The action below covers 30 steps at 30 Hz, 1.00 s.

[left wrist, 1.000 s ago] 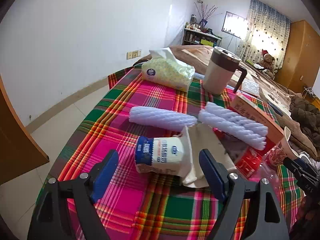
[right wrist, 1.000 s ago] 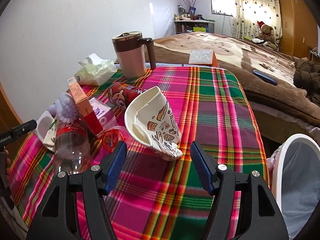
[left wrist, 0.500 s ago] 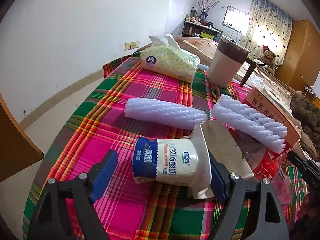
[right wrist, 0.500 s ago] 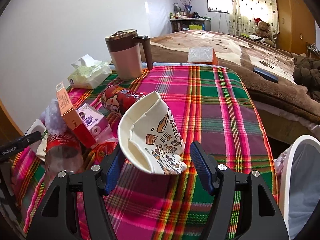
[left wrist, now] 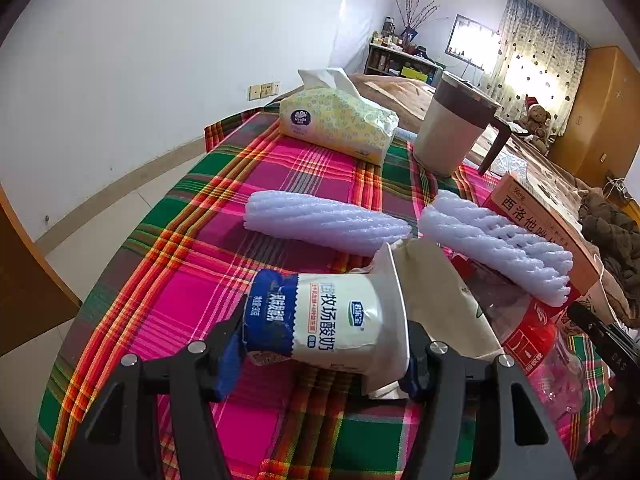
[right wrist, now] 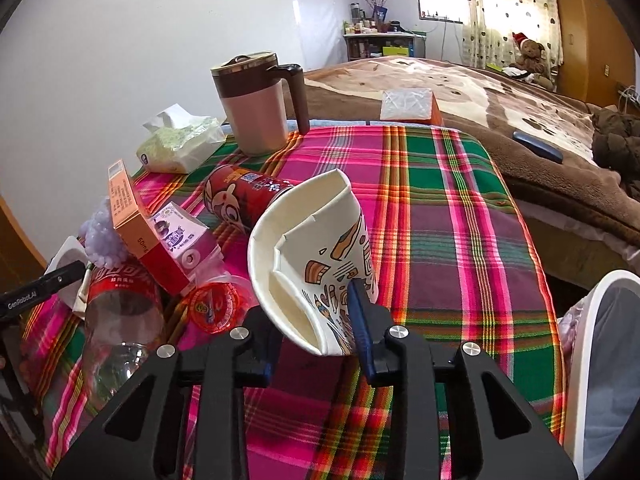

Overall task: Collect trash
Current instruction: 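Lift the paper cup with the right gripper while the left gripper grasps the yogurt bottle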

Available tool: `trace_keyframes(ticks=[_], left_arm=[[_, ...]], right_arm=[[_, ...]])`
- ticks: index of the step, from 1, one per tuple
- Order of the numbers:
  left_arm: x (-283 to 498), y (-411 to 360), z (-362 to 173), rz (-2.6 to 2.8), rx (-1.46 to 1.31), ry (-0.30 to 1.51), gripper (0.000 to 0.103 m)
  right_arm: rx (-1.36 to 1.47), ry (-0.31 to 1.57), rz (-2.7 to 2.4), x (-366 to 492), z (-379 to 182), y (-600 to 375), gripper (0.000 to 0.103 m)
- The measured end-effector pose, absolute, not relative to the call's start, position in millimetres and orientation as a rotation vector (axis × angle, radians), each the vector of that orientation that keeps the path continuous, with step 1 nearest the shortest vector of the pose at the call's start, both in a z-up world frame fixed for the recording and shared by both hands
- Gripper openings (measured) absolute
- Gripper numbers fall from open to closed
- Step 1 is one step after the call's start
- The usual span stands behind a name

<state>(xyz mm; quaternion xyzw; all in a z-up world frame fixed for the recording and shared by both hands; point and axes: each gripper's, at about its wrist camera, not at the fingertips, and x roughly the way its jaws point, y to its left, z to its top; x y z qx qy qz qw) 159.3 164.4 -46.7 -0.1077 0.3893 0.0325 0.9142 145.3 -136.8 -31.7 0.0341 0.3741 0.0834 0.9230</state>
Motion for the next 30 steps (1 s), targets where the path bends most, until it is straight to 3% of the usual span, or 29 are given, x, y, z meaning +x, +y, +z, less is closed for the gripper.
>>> trace_keyframes(ticks=[8,30], left_arm=[[152.7,163.3,-41.6,0.073,-0.221,0.782,0.063],[118.5,123.6,0.8,0.025,-0.161,0.679,0.063]], right_arm=[[0.068,0.741,0.173,138.9,-27.3,-137.4,0.020],[0.102,0.649,0.177,115.1,1.6,-159.4,0.019]])
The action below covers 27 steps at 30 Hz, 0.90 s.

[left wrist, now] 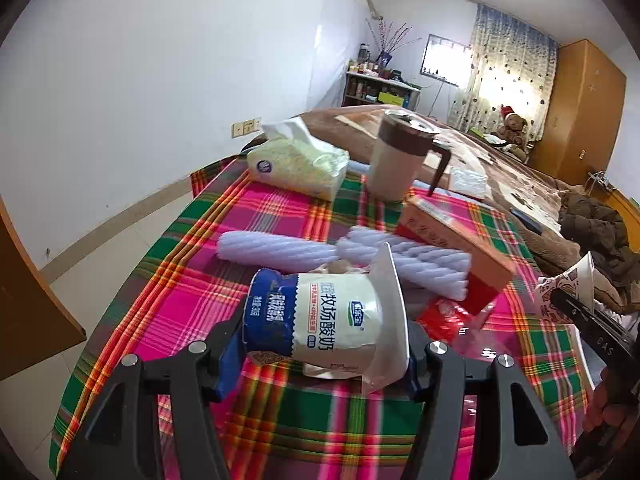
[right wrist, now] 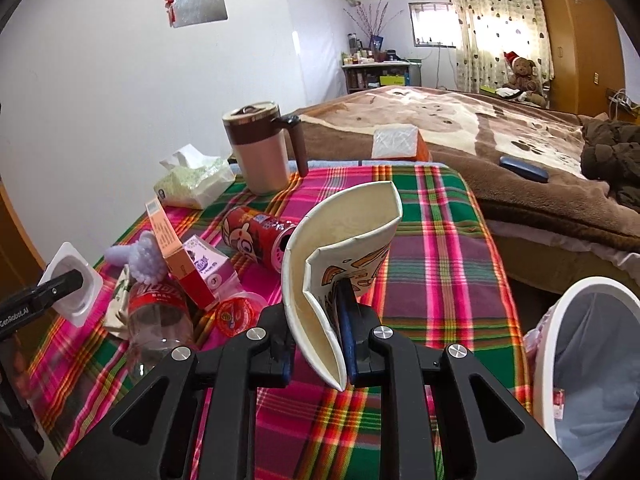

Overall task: Collect trash
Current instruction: 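Lift the paper cup with the right gripper while the left gripper grasps the yogurt bottle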

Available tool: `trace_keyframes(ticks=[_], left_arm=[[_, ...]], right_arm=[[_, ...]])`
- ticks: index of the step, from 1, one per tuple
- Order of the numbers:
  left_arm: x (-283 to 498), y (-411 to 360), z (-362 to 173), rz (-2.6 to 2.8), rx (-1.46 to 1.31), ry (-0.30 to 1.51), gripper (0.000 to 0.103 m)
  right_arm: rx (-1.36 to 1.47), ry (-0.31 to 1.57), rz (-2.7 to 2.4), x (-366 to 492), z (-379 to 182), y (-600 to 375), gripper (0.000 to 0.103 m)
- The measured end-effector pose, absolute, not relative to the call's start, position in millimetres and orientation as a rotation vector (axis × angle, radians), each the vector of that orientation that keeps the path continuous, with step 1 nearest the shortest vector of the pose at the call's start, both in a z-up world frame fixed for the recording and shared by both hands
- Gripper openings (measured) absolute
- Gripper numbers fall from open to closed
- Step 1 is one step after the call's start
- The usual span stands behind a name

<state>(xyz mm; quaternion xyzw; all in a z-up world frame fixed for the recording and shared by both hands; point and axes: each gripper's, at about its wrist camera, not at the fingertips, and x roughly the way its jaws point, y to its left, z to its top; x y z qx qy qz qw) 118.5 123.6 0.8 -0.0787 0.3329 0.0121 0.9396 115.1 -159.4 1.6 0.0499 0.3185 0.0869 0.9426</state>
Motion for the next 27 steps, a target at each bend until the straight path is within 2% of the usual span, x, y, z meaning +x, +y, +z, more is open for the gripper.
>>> trace_keyframes(ticks=[14,27], left_arm=[[108.2,78.1,21.3,-0.061,-0.117,0.639,0.063],[102.4,5.5,35.7,-0.215,-0.050,0.603,0.063]], right_arm=[[0.125,0.609,0.150,92.0,15.0,-191.9,0.019],[0.149,0.577,0.058,68.3,23.1,-236.8,0.020]])
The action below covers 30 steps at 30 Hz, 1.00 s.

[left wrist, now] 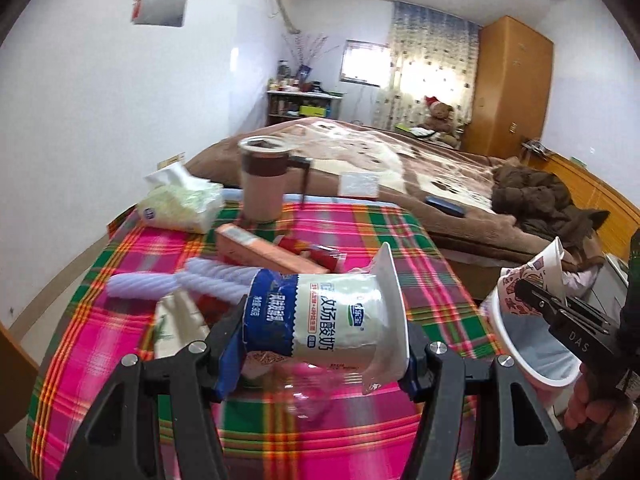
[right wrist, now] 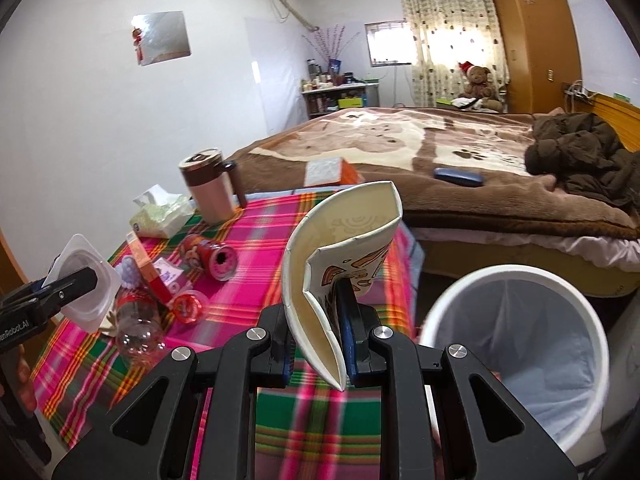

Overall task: Collect trash
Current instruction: 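Lift the paper cup with the right gripper while the left gripper grasps the yogurt bottle, then move both grippers over the bin and release the paper cup and yogurt bottle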

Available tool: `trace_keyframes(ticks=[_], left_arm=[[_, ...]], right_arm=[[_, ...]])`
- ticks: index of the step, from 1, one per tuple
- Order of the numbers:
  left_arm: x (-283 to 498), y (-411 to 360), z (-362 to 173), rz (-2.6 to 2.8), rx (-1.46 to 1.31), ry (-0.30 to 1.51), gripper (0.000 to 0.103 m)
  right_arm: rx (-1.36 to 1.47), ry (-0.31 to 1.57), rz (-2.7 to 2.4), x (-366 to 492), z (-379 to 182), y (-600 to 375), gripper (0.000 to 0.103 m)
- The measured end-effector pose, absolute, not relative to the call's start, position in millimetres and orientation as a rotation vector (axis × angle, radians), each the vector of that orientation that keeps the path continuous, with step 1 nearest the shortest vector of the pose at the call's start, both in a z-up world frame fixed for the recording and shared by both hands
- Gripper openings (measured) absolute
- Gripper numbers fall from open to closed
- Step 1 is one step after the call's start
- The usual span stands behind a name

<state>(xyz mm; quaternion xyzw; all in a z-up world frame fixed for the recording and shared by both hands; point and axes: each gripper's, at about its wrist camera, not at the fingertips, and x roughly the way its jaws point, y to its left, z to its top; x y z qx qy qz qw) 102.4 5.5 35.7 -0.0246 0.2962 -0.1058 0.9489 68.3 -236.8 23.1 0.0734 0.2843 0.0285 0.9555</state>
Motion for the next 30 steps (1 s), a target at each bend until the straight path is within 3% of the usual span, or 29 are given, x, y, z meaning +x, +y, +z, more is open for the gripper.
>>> trace_keyframes(ticks=[30], left_arm=[[112.9,-183.6,20.3,-0.616,0.070,0.677,0.063]], right_arm=[[0.213,0.613,-0.182,35.0,14.1,-342.9,0.020]])
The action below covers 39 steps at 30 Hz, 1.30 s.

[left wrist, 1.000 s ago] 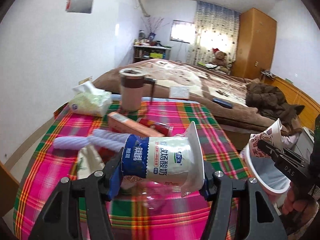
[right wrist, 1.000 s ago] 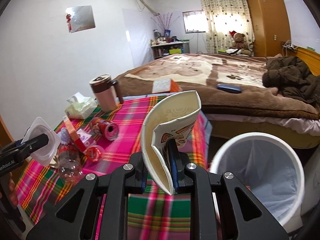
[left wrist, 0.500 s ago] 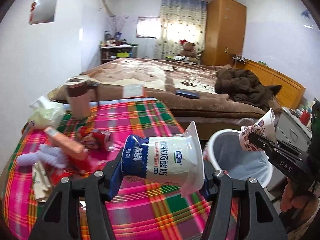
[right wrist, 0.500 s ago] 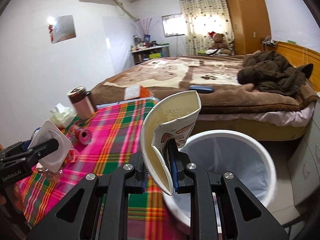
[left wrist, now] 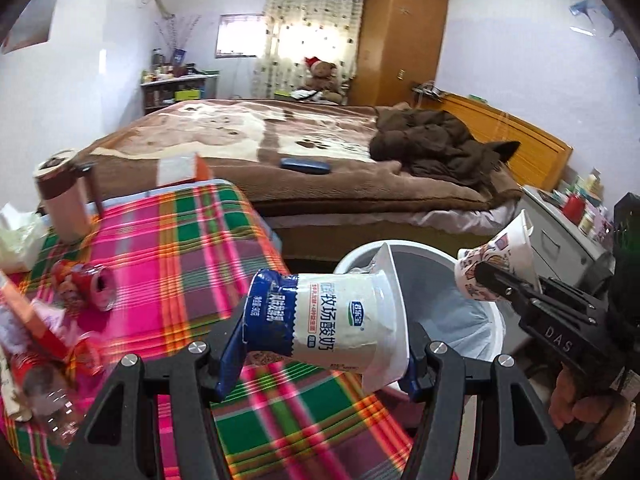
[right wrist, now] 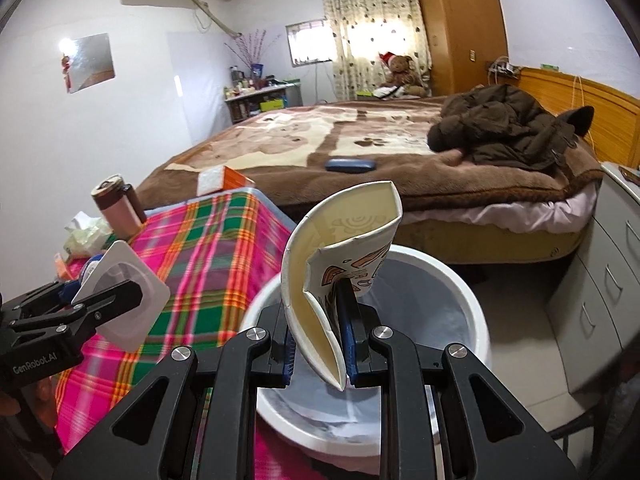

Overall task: Collect trash
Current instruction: 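Move both grippers over the bin and release the paper cup and yogurt bottle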

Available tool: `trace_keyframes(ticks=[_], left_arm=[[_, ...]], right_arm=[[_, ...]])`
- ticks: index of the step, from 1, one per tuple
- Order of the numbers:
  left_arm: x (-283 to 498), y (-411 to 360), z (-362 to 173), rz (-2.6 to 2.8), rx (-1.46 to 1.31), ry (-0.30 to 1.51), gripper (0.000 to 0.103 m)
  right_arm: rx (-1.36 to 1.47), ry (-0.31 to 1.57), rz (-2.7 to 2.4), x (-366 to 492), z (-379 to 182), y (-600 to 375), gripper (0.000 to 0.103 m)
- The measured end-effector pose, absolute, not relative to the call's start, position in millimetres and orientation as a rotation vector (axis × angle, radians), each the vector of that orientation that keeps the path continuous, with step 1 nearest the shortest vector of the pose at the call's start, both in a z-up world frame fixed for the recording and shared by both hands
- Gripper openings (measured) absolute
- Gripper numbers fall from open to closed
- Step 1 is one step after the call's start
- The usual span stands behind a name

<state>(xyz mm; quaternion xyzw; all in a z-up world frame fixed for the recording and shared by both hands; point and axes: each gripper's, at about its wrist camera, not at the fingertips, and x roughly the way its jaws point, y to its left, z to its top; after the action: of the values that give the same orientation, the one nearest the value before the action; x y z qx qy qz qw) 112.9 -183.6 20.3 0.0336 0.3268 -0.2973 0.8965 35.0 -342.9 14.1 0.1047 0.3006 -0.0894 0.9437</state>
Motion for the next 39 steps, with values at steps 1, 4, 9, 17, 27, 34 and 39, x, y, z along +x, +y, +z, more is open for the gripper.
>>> trace_keyframes(ticks=[1,4,9,17,27,34,39], left_arm=[[113.7,-188.7,19.2,-0.626,0.073,0.680,0.063],[116.5,-204.5,14.2,-0.650,0.084,0.693,0.063],[120.8,-227.2,4.7,-0.672,0.104,0.727,0.063],[129.2,-247.1,-5.1,-0.679,0.121,0.764,0.064],[132.6,-243.8,-6.8,-0.664,0.092,0.772,0.083],[130.9,-228.1,-2.5,-0.646,0.073,0.762,0.083],[129.4,-213.6,1.1,-0.627,0.058,0.754,0.083]], right_arm=[[0.214,0.622,-0.182,35.0,12.1,-343.7,0.020],[0.220,0.654,-0.194,38.1,3.7,-349.7,0.020],[0.234,0.697,-0.207,42.9,-8.1,-360.1,0.020],[0.241,0.737,-0.223,47.7,-17.9,-373.2,0.020],[0.244,0.747,-0.237,47.2,-19.4,-377.4,0.057],[0.245,0.730,-0.246,45.9,-14.0,-373.9,0.057],[0.245,0.712,-0.240,44.3,-9.8,-367.7,0.057]])
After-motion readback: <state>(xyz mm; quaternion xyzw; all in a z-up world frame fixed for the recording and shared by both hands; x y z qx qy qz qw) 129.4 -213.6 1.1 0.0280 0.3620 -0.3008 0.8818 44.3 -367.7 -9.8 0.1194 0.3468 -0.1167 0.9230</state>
